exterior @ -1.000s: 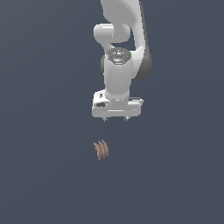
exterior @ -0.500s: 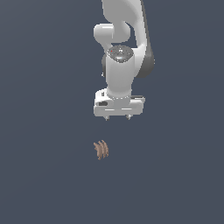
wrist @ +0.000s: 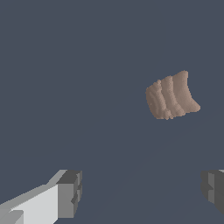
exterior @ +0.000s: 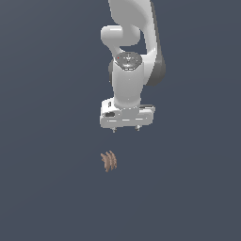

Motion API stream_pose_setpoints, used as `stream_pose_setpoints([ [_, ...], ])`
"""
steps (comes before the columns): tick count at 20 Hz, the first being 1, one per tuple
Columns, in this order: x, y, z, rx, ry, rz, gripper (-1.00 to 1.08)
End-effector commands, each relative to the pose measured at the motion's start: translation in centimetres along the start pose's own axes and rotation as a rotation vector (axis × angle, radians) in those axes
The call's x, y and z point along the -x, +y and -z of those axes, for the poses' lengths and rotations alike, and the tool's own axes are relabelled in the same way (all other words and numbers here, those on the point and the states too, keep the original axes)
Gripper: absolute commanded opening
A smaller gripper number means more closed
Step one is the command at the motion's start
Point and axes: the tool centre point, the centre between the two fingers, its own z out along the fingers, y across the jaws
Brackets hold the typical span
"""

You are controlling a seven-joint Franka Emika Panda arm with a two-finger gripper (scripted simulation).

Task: Pick up the object and move it to a goal position.

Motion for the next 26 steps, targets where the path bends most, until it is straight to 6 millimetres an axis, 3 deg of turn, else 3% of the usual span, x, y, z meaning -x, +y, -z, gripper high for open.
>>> stream_pose_setpoints([
  [1, -0.5, 0.4, -0.4, 0.002, -0.003, 0.019, 1.00],
  [15, -5.7, 5.5, -5.6, 0.007, -0.029, 0.228, 1.00],
  [26, -7.3, 8.1, -8.3, 0.003, -0.041, 0.320, 1.00],
])
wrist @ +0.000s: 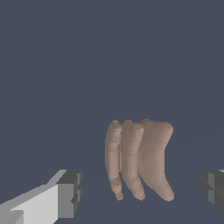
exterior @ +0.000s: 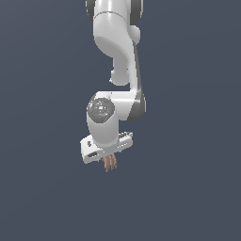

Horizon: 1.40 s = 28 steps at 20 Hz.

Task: Pick up the object and move it to a goal position.

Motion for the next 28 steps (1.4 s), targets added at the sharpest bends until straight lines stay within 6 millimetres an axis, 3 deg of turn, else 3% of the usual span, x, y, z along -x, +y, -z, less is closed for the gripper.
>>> stream_pose_setpoints([
  [1, -0.1, 0.3, -0.3, 0.000, 0.000, 0.011, 1.00],
  [8, -0.1, 0.3, -1.0, 0.000, -0.001, 0.010, 1.00],
  [17, 0.0, 0.3, -5.2, 0.000, 0.000, 0.013, 1.00],
  [22, -0.1, 0.3, -5.3, 0.000, 0.000, 0.013, 1.00],
  [23, -0.1, 0.3, -5.3, 0.000, 0.000, 0.013, -1.00],
  [28, -0.1, 0.3, -5.3, 0.000, 0.000, 0.013, -1.00],
])
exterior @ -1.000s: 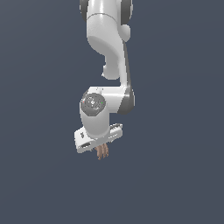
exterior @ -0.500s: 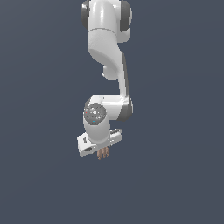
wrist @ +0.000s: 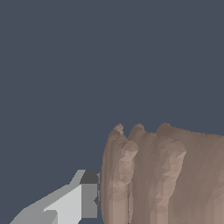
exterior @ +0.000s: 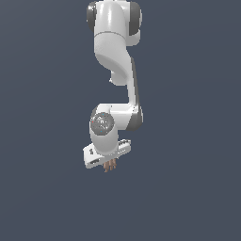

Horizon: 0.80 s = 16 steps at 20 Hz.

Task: Pick up the object and move it to a goal position.

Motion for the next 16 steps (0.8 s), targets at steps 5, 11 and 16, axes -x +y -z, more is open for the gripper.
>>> stream_pose_setpoints([
  [5, 0.0, 0.0, 0.0, 0.000, 0.000, 0.000, -1.00],
  [11, 0.2, -0.3, 0.8, 0.000, 0.000, 0.000, -1.00],
  [16, 0.7, -0.9, 2.7, 0.000, 0.000, 0.000, -1.00],
])
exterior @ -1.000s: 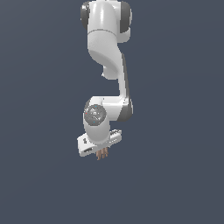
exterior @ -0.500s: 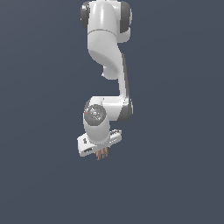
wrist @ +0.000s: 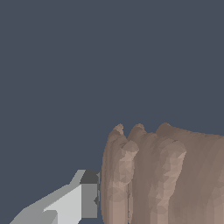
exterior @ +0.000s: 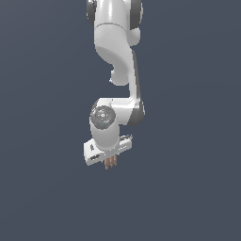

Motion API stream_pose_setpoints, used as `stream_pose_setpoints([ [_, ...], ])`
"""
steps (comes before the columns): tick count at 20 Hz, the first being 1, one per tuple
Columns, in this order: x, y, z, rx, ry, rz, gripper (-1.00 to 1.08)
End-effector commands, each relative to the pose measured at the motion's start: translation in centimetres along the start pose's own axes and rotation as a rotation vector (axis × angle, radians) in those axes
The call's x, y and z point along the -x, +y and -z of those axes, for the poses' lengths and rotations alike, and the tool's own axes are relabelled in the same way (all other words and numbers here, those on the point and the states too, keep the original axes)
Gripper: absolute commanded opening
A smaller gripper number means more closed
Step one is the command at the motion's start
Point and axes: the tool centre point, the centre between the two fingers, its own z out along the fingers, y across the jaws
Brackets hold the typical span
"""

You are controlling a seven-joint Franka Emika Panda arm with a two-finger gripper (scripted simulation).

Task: Pick up the object and move it to a goal position.

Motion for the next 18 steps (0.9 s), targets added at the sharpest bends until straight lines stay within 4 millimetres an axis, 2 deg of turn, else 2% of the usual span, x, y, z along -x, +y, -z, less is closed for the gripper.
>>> stream_pose_setpoints([
  [1, 0.3, -0.4, 1.2, 0.001, 0.001, 0.000, -1.00],
  [10, 1.5, -2.0, 6.2, 0.001, 0.001, 0.000, -1.00],
  [18, 1.7, -2.5, 7.9, 0.001, 0.001, 0.000, -1.00],
])
